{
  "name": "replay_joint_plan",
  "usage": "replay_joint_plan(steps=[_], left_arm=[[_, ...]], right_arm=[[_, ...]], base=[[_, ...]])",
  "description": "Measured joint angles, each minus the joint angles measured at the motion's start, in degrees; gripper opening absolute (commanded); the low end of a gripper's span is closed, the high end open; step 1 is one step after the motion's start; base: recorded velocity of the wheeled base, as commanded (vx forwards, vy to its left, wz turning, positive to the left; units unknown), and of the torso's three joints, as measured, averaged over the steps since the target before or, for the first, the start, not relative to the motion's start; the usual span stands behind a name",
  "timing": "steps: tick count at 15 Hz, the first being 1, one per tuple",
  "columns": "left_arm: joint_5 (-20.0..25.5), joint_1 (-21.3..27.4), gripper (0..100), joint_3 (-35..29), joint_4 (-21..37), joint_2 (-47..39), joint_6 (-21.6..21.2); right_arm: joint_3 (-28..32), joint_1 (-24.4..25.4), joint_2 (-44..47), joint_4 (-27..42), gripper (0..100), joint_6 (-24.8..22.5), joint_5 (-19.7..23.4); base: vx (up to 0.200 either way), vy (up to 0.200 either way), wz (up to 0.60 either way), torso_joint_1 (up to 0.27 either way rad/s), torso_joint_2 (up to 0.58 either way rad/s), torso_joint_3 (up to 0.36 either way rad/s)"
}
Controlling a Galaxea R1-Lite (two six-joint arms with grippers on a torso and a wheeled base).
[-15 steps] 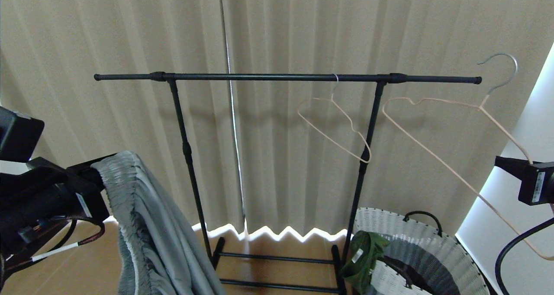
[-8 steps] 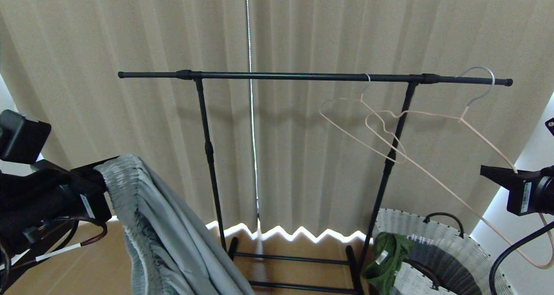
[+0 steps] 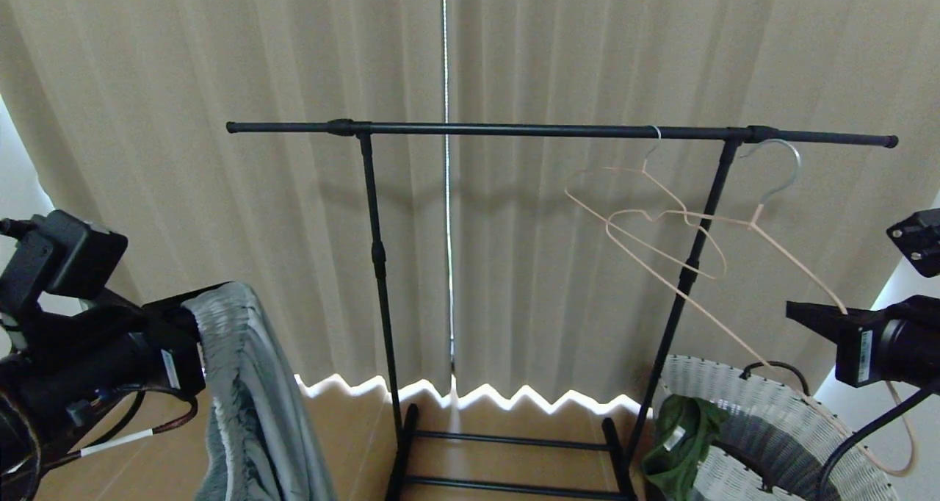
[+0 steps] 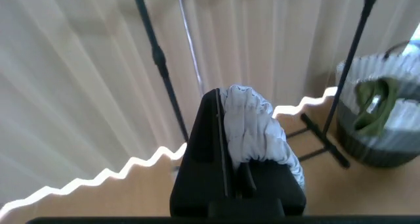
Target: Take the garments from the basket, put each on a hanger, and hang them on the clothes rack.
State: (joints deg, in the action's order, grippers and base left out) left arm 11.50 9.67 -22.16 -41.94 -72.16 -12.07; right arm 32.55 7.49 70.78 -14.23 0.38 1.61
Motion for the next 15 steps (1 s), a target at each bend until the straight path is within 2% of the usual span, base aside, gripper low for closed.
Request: replay_joint_plan(steps=[3, 4, 6, 8, 10, 12, 15], left_arm=[[-0.48, 0.39, 0, -5.18, 1.02, -2.68, -1.61], [-1.01, 0.94, 0, -7.63, 3.38, -3.5, -1.61], [-3.6, 2.78, 0, -13.39, 12.32, -5.11, -0.77], [-9.25, 5.9, 0, -20.47, 21.05, -7.17, 3.75], [-15.92, 9.48, 0, -27.04, 26.45, -10.25, 9.96], [-21.75, 12.43, 0, -33.29, 29.57, -14.62, 14.88], [-26.49, 14.01, 0, -39.27, 30.55, -20.2, 16.8]], right_arm=[[1.85, 9.0, 0.66, -0.02, 0, 0.99, -0.05], [2.58, 12.08, 1.1, -0.09, 0, 1.32, -0.02], [3.85, 16.98, 2.95, -0.22, 0, 2.29, 0.06], [4.52, 21.02, 5.21, -3.69, 0, 5.17, 0.02], [4.57, 24.78, 6.6, -5.85, 0, 7.74, 0.05], [4.49, 29.48, 7.3, -6.46, 0, 9.85, -0.05], [4.22, 34.6, 7.11, -6.55, 0, 10.42, -0.13]], base=[[0.0, 0.0, 0.0, 0.0, 0.0, 0.0], [0.0, 0.0, 0.0, 0.0, 0.0, 0.0], [0.0, 0.0, 0.0, 0.0, 0.0, 0.0], [0.0, 0.0, 0.0, 0.0, 0.0, 0.0], [0.0, 0.0, 0.0, 0.0, 0.0, 0.0], [0.0, 0.0, 0.0, 0.0, 0.0, 0.0], [0.0, 0.0, 0.0, 0.0, 0.0, 0.0]])
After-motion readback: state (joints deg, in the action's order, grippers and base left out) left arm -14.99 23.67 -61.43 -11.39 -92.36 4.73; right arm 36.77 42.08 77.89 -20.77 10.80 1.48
